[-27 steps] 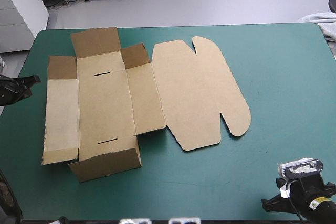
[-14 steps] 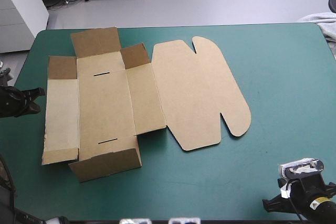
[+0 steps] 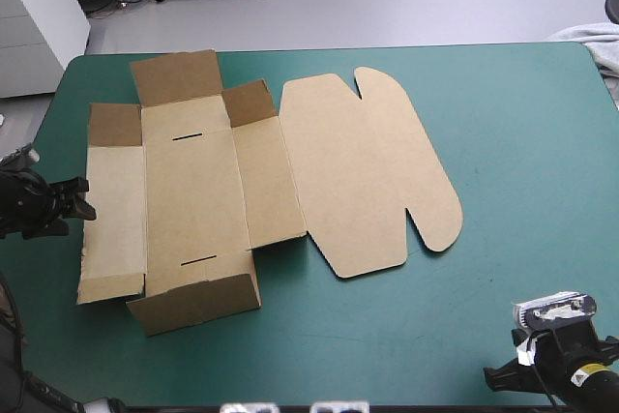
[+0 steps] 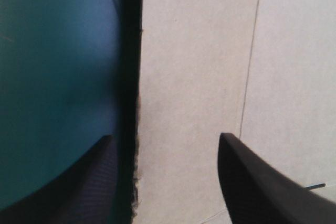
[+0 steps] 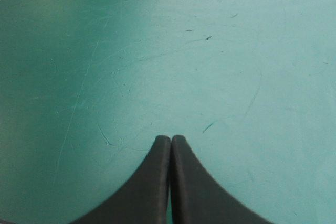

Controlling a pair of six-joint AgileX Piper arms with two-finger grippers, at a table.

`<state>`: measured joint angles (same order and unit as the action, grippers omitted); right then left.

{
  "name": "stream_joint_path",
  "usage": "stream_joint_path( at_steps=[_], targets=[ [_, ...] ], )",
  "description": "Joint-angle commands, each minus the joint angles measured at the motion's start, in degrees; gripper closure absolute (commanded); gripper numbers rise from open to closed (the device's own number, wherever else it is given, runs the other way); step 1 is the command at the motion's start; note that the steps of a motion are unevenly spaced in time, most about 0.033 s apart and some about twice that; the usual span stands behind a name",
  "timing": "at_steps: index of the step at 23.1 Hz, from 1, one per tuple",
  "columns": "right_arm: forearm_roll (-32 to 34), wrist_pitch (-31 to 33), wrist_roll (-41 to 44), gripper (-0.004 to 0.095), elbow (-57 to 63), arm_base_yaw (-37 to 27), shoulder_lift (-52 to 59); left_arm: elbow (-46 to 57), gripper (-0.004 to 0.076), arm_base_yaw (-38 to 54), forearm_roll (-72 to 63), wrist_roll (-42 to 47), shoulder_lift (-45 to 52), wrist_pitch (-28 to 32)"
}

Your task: Fold the box

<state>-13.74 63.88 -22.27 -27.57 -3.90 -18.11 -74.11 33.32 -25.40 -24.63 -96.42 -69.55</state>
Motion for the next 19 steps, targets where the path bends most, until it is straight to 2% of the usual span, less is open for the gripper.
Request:
stream_joint_path(
  at_steps=[1, 8, 16, 19],
  targets=[
    [-0.63, -2.3, -0.43, 0.0927, -1.21, 0.18, -0.57, 0.99, 0.03, 2.95, -2.39, -1.61, 1.83, -0.61],
    [-0.63, -2.3, -0.43, 0.0927, -1.21, 0.18, -0.57, 8.01, 0.0301, 4.8, -18.27, -10.83, -1.93, 0.62],
    [-0.63, -2.3, -0.3, 0.0927, -1.21, 0.18, -0.57, 8.08, 0.0302, 1.39, -18.68, -10.83, -2.55, 1.36],
    [-0.63, -2.3, -0.3, 0.0927, -1.21, 0.18, -0.57, 8.08, 0.0331, -1.08, -18.68, -10.83, -2.55, 2.62]
  ],
)
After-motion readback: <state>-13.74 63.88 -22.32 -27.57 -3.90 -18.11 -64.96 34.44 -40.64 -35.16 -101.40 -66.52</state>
